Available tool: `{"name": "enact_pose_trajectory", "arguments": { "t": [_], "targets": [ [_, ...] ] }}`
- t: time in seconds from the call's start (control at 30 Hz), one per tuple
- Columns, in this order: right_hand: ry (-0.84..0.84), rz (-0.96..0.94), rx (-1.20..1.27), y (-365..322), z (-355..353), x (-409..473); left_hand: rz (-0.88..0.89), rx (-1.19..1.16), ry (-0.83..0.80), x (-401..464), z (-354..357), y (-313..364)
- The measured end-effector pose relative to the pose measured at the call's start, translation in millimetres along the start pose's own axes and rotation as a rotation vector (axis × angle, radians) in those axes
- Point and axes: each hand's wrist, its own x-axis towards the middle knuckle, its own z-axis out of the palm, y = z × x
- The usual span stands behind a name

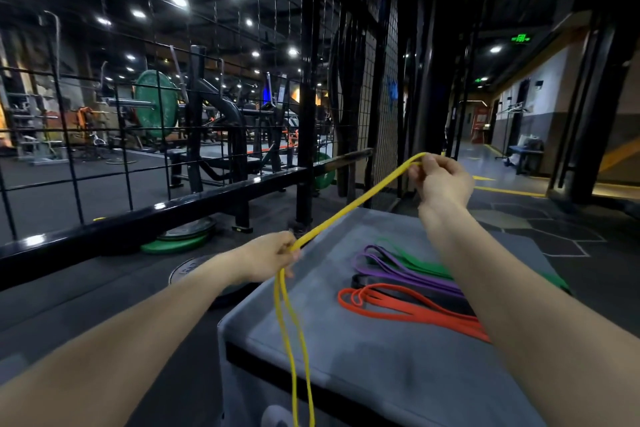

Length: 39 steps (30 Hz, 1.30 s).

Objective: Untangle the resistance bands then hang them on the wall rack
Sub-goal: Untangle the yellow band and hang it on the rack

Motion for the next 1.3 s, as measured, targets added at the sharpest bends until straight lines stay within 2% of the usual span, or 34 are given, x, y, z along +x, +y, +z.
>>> {"name": "enact_pose_trajectory", "arguments": {
  "t": [0.17, 0.23, 0.3, 0.37, 0.43, 0.57, 0.6, 0.67, 0.77, 0.87, 0.97, 1.13, 1.3],
  "targets": [
    [0.179, 0.050, -0.002, 8, -33, 19, -0.147, -0.162, 0.037, -7, 1, -30],
    [0.217, 0.054, -0.105, 17, -48, 23, -0.166, -0.339, 0.082, -7, -4, -34],
    [0.171, 0.060, -0.318, 33, -62, 24, -0.139, -0.555, 0.190, -4, -13, -31],
    [0.057, 0.097, -0.594, 51, -74, 19, -0.102, -0.570, 0.305, 1, -23, -24],
    [-0.093, 0.112, -0.861, 65, -80, 11, -0.045, -0.427, 0.358, 3, -30, -12],
    [-0.556, 0.012, -1.553, 71, -68, -17, 0.062, -0.144, 0.326, 3, -35, 16],
    [-0.645, -0.045, -1.654, 70, -60, -23, 0.080, -0.064, 0.320, 4, -35, 22],
    [-0.725, -0.215, -1.610, 62, -41, -35, 0.115, 0.002, 0.310, 5, -36, 32],
    [-0.800, -0.457, -1.245, 41, -3, -61, 0.176, 0.009, 0.273, 8, -36, 47],
    [-0.830, -0.631, -1.135, 36, 21, -76, 0.202, -0.072, 0.311, 12, -39, 55],
    [-0.758, -0.647, -1.066, 42, 23, -73, 0.207, -0.112, 0.313, 8, -40, 55],
    [-0.704, -0.622, -1.091, 48, 18, -67, 0.220, -0.197, 0.257, 8, -25, 41],
    [-0.476, -0.564, -0.981, 41, 10, -57, 0.168, -0.225, 0.118, 5, -7, 23]
  ]
}}
